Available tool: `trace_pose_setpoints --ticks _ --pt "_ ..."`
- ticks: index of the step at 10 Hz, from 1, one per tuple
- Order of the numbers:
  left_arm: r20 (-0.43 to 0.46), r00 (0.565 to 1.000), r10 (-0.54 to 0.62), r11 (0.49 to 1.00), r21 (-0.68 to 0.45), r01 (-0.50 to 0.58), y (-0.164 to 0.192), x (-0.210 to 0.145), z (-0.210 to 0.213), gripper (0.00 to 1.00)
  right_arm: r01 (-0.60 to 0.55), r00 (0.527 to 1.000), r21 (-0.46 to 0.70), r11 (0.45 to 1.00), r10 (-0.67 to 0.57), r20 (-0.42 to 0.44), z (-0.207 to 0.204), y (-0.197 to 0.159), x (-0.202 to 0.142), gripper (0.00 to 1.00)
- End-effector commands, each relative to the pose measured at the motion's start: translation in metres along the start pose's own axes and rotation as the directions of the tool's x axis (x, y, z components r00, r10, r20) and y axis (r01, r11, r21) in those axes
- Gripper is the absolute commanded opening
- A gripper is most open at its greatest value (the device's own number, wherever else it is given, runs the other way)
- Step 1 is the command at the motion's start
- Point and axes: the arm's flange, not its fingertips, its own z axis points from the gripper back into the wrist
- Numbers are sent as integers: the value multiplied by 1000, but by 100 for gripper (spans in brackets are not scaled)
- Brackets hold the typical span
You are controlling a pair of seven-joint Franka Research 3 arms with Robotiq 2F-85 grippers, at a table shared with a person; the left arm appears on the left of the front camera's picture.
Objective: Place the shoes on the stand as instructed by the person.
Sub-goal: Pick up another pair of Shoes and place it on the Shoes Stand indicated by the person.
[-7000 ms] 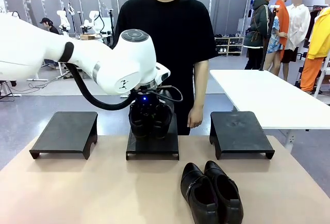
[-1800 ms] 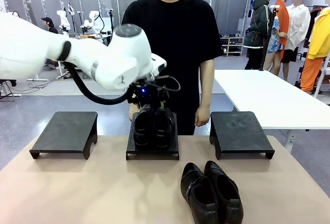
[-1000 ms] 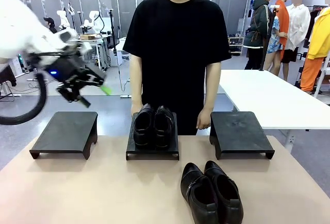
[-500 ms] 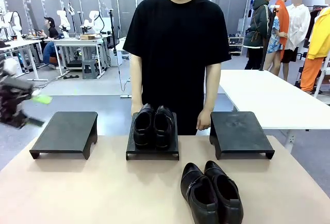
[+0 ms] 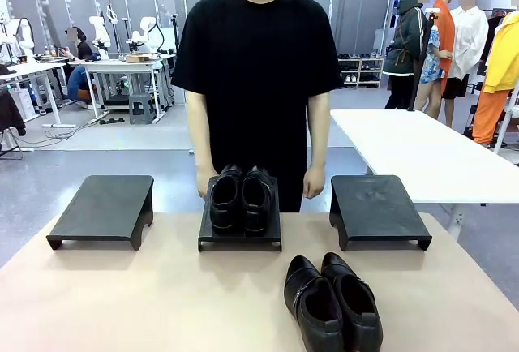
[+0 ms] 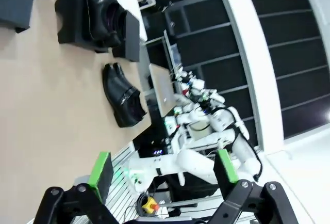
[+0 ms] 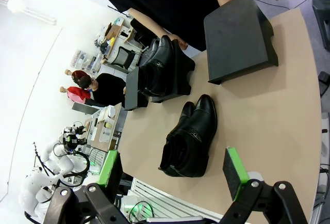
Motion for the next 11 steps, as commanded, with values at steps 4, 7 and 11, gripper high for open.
trace_pose_setpoints --ticks 4,7,11 --pt "105 992 69 990 -132 -55 45 -77 10 100 -4 1000 11 1000 4 12 1 1 0 100" --pt "118 988 102 988 -128 -86 55 -37 54 100 -4 1000 11 1000 4 12 1 1 0 100" --pt "118 988 102 988 -128 -86 55 -37 54 100 -4 1000 11 1000 4 12 1 1 0 100"
